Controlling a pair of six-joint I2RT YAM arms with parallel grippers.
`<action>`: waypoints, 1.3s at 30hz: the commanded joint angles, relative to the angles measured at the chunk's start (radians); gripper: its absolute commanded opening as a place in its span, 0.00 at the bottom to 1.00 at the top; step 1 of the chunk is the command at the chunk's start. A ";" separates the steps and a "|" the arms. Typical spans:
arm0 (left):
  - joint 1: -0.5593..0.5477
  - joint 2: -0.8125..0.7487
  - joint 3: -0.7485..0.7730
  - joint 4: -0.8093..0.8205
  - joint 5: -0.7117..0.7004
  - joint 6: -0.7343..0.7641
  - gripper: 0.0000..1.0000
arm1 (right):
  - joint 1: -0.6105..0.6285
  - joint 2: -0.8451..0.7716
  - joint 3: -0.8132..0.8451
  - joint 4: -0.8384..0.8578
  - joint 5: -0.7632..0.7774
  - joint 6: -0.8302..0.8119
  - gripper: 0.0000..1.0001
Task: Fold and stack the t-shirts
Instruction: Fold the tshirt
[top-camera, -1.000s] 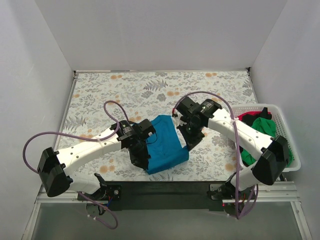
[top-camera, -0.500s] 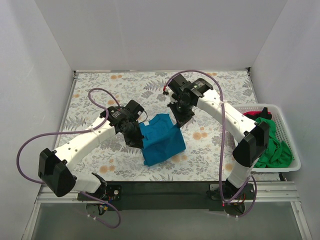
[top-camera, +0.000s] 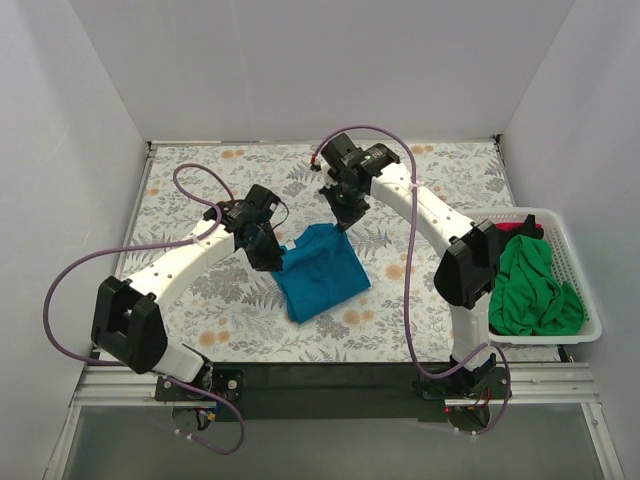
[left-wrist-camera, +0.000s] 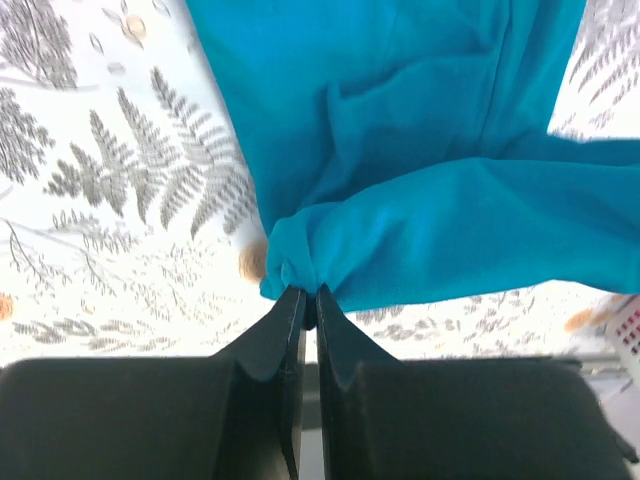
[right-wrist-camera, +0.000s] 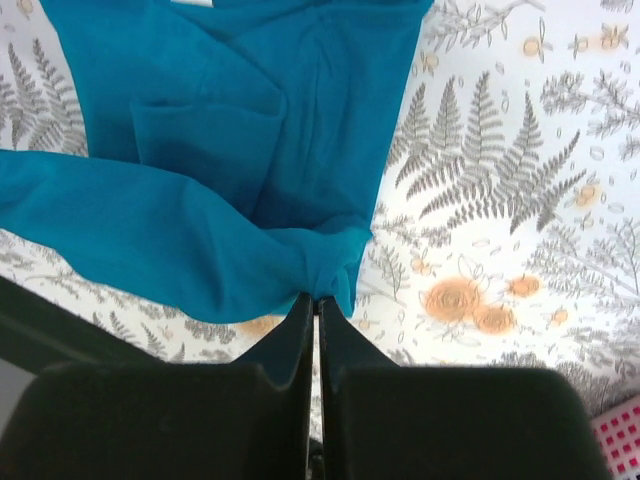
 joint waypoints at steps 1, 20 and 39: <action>0.030 -0.004 -0.029 0.085 -0.065 0.007 0.00 | -0.003 0.022 0.018 0.133 0.005 -0.034 0.01; 0.084 0.062 -0.194 0.410 -0.200 0.022 0.00 | -0.062 0.033 -0.334 0.564 0.010 0.039 0.01; 0.084 -0.004 -0.171 0.465 -0.251 0.083 0.69 | -0.075 -0.110 -0.419 0.604 0.020 0.069 0.42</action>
